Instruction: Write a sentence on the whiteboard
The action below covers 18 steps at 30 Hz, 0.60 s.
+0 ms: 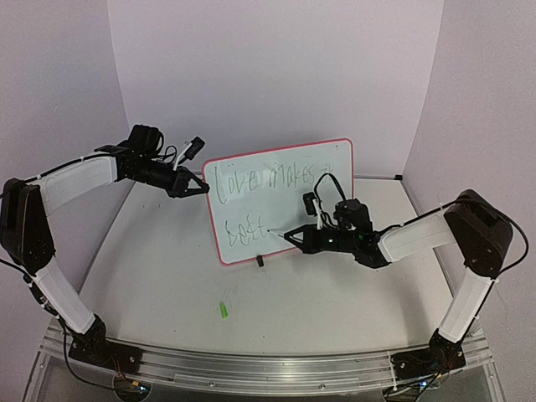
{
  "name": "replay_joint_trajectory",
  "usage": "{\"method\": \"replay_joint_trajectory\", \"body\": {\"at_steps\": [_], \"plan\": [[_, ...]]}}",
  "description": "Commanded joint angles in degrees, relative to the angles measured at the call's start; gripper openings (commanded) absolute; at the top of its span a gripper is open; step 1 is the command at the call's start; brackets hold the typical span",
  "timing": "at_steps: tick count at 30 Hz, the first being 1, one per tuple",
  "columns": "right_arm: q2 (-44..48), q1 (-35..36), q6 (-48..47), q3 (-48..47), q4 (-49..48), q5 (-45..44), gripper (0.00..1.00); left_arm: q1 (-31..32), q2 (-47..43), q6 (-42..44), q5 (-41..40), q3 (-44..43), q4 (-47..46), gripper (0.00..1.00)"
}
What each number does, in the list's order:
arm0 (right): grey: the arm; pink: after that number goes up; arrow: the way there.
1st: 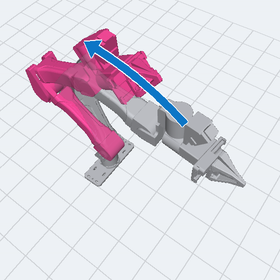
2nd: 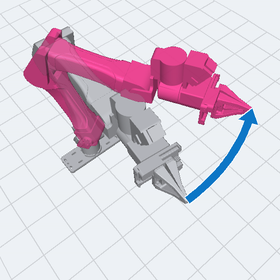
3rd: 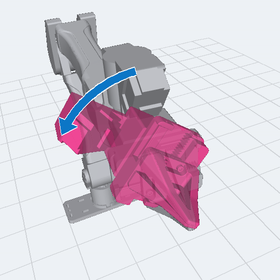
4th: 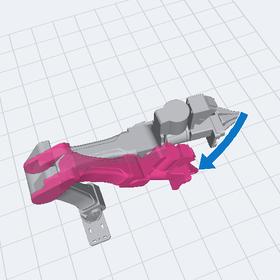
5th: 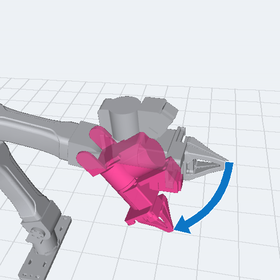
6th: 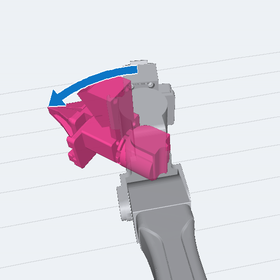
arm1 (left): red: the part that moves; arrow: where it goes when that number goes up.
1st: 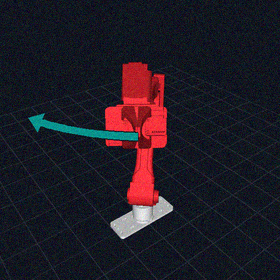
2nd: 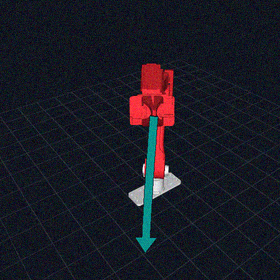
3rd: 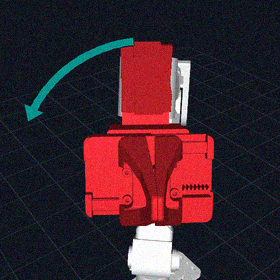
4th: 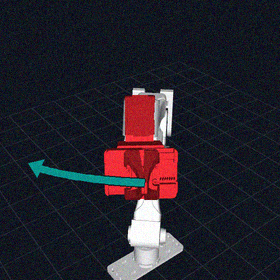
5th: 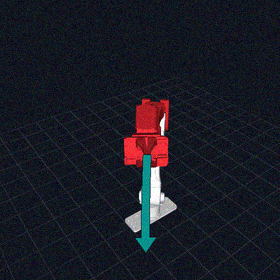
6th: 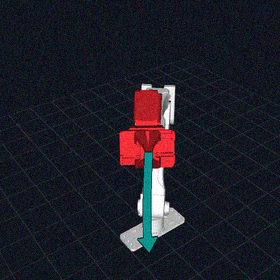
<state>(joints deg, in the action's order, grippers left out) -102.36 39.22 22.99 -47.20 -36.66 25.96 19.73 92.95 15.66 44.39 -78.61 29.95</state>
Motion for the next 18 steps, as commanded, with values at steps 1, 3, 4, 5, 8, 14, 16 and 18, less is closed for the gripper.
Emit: {"method": "replay_joint_trajectory", "body": {"at_steps": [1,3,4,5,8,14,16,18], "plan": [[-1.0,-0.2,0.5,-1.7,-2.0,-1.4,0.00,1.5,0.4,1.9,-1.2,0.0,2.9,0.00],[-0.9,-0.2,0.5,-1.7,-2.0,-2.2,0.00,1.5,0.4,1.9,-1.3,0.1,2.8,0.00],[-0.8,-0.2,0.5,-1.6,-2.0,-2.7,0.00,1.6,0.4,2.0,-1.3,0.1,2.9,0.00],[-0.7,-0.3,0.6,-1.5,-2.0,-3.2,0.00,1.6,0.4,2.0,-1.2,0.1,2.8,0.00],[-0.5,-0.5,0.9,-1.1,-1.9,-3.9,0.00,1.5,0.4,2.0,-1.2,0.1,2.9,0.00],[0.6,-0.8,1.0,0.0,-2.0,-5.0,0.00,1.5,0.2,1.9,-1.2,0.1,2.8,0.00],[1.3,-0.9,1.0,0.4,-1.9,-5.3,0.00,1.6,0.3,1.9,-1.2,0.2,2.8,0.00],[2.0,-1.0,0.9,0.6,-1.9,-5.5,0.00,1.5,0.3,2.0,-1.2,0.1,2.9,0.00]]}}
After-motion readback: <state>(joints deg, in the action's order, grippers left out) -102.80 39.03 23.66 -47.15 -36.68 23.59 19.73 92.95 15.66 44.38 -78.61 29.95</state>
